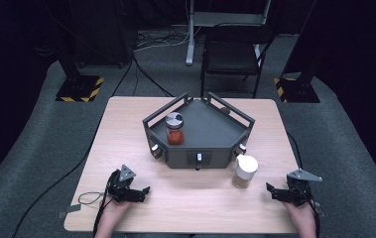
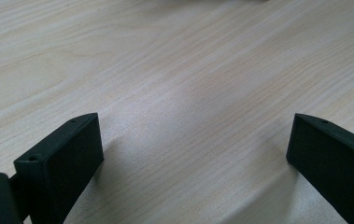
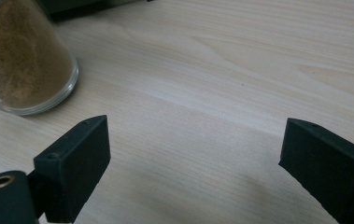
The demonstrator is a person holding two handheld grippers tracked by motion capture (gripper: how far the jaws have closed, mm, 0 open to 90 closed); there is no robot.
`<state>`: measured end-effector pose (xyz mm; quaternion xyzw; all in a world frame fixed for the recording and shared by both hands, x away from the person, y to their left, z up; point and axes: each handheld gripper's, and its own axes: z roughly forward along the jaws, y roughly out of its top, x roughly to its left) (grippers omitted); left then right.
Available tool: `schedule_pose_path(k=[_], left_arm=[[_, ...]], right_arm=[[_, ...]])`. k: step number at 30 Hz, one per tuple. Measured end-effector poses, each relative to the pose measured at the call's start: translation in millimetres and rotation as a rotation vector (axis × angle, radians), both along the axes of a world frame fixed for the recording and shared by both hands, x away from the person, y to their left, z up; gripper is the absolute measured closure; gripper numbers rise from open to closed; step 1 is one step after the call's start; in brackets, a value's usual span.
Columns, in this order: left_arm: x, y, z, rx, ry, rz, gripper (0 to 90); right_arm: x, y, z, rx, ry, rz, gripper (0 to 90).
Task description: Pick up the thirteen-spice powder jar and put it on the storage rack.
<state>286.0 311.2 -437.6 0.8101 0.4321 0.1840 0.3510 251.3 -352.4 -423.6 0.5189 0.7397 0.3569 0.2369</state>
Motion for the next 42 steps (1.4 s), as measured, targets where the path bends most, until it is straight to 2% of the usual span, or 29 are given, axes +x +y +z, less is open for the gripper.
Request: schedule_pose_path(k=[10,18,42], left_arm=[[0.0,0.0,0.0,0.000,0.000,0.000,3.4],[0.0,0.1,0.0,0.000,0.000,0.000,3.4],[0.0,0.0,0.0,0.000,0.000,0.000,3.4]], right_arm=[[-3.0,3.9,2.9,-0.002,-0.028,0.039,8.3],[-3.4,5.5,5.9,0.010,-0.036,0.070,8.5],[-3.0,13.7,9.2,0.002,-0.049,0.140,8.6]])
